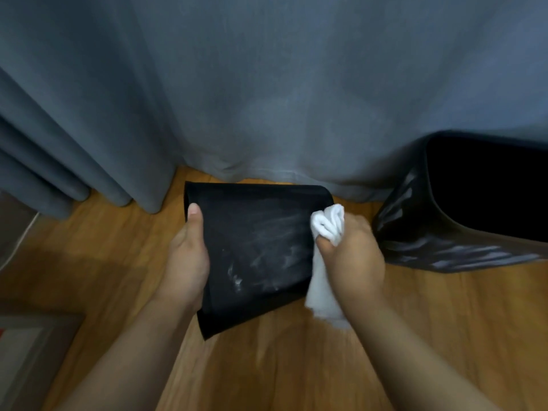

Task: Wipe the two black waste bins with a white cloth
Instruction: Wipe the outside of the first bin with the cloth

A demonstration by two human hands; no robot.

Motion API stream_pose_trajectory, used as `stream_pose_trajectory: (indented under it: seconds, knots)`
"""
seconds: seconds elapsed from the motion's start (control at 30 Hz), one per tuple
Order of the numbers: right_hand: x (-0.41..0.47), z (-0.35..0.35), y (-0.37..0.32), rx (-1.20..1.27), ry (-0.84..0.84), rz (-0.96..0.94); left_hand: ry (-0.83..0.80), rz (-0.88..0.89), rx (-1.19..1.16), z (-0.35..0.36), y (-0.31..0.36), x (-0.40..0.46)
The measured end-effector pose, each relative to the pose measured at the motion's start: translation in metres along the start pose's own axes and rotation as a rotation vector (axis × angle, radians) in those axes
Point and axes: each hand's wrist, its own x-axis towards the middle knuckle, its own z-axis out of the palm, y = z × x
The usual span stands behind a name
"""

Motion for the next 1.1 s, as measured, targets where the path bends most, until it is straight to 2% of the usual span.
stream_pose_trajectory:
  seconds: [0.17,0.37,0.43,0.57,0.6,0.7,0.77,0.87,0.97,1.1]
  knots:
    - [-0.019,0.014,-0.029,0.113,-0.099,-0.235,0.0,0.011,0.019,-0.004,-0.003,-0.001]
    - [0.03,-0.001,0.0,-0.023,0.013,0.056,0.006,0.032,0.019,-0.004,-0.003,-0.003]
    - [0.017,0.005,-0.015,0.004,-0.049,-0.003,0.007,0.028,0.027,-0.002,-0.001,-0.002]
    - [-0.021,0.014,-0.042,0.108,-0.21,-0.263,0.035,0.015,0.043,-0.006,-0.003,0.0]
    - [-0.02,0.013,-0.036,0.112,-0.185,-0.268,0.031,0.015,0.043,-0.006,-0.002,-0.002]
    - [-0.003,0.002,-0.001,0.05,-0.08,-0.026,0.017,0.008,0.018,-0.007,-0.001,-0.004]
    - [-0.001,-0.004,0.015,-0.028,-0.041,0.039,0.016,-0.009,0.005,-0.007,0.002,-0.004]
    - [-0.02,0.002,0.001,0.049,-0.074,-0.01,0.008,-0.012,0.008,-0.006,0.004,-0.002]
    - [-0.042,0.019,-0.016,0.108,-0.134,-0.147,0.009,-0.026,0.032,-0.007,0.008,-0.002]
    - [-0.038,0.023,-0.016,0.13,-0.106,-0.164,0.026,-0.103,0.071,-0.007,0.014,0.001]
